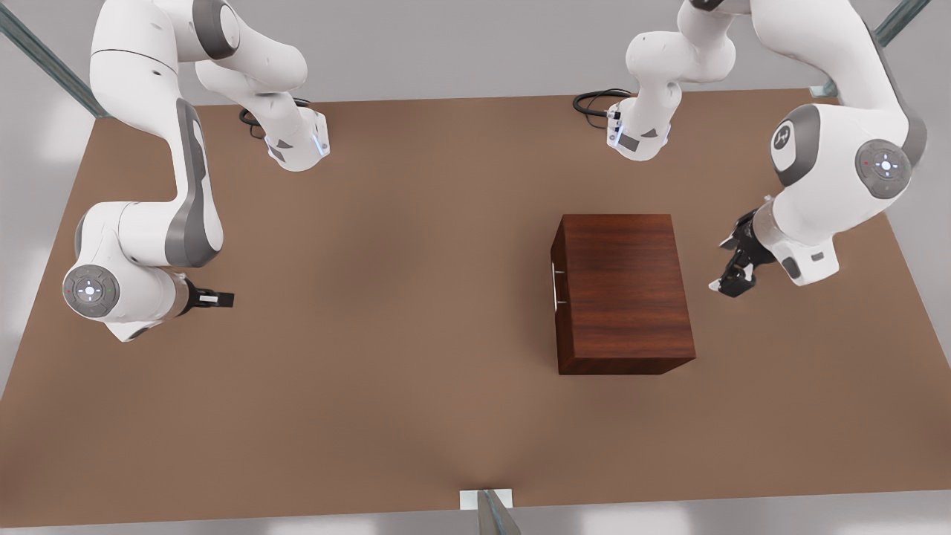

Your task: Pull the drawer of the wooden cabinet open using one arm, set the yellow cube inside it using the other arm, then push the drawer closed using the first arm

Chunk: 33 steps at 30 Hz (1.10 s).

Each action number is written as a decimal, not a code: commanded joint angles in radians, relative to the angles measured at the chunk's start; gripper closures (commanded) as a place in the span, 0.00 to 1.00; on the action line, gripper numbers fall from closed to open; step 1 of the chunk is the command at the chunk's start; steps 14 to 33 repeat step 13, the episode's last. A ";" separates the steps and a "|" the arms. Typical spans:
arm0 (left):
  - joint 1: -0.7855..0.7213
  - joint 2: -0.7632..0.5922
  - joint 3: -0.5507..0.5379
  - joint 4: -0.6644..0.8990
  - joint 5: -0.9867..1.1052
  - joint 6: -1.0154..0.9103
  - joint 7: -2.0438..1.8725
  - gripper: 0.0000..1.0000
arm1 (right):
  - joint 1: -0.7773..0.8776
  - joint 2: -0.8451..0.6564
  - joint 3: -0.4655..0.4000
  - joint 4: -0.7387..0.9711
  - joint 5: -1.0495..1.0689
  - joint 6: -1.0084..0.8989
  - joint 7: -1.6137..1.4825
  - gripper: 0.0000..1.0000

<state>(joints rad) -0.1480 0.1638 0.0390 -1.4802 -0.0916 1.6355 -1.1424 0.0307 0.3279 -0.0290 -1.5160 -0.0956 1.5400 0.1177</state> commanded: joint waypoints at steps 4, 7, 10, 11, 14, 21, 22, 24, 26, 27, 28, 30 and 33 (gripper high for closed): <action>-0.004 0.013 -0.002 0.024 -0.010 0.041 1.334 0.00 | 0.000 -0.001 0.000 0.000 0.001 -0.001 -0.039 0.00; -0.005 0.013 -0.002 0.015 -0.011 0.040 1.331 0.00 | 0.000 -0.001 0.000 0.000 0.001 -0.001 -0.039 0.00; -0.007 0.013 -0.004 0.015 -0.013 0.040 1.288 0.00 | 0.000 -0.001 0.000 0.000 0.001 -0.001 -0.039 0.00; -0.007 0.013 -0.004 0.015 -0.013 0.040 1.285 0.00 | 0.000 -0.001 0.000 0.000 0.001 -0.001 -0.039 0.00; -0.008 0.013 -0.005 0.015 -0.014 0.040 1.254 0.00 | 0.000 -0.001 0.000 0.000 0.001 -0.001 -0.039 0.00; -0.008 0.013 -0.005 0.015 -0.014 0.040 1.254 0.00 | 0.000 -0.001 0.000 0.000 0.001 -0.001 -0.039 0.00; -0.008 0.013 -0.005 0.015 -0.014 0.040 1.254 0.00 | 0.000 -0.001 0.000 0.000 0.001 -0.001 -0.039 0.00; -0.008 0.013 -0.005 0.015 -0.014 0.040 1.254 0.00 | 0.000 -0.001 0.000 0.000 0.001 -0.001 -0.039 0.00; -0.008 0.013 -0.005 0.015 -0.014 0.040 1.254 0.00 | 0.000 -0.001 0.000 0.000 0.001 -0.001 -0.039 0.00; -0.008 0.013 -0.005 0.015 -0.014 0.040 1.254 0.00 | 0.000 -0.001 0.000 0.000 0.001 -0.001 -0.039 0.00; -0.008 0.013 -0.005 0.015 -0.014 0.040 1.254 0.00 | 0.000 -0.001 0.000 0.000 0.001 -0.001 -0.039 0.00; -0.008 0.013 -0.005 0.015 -0.014 0.040 1.254 0.00 | 0.000 -0.001 0.000 0.000 0.001 -0.001 -0.039 0.00; -0.008 0.013 -0.005 0.015 -0.014 0.040 1.254 0.00 | 0.000 -0.001 0.000 0.000 0.001 -0.001 -0.039 0.00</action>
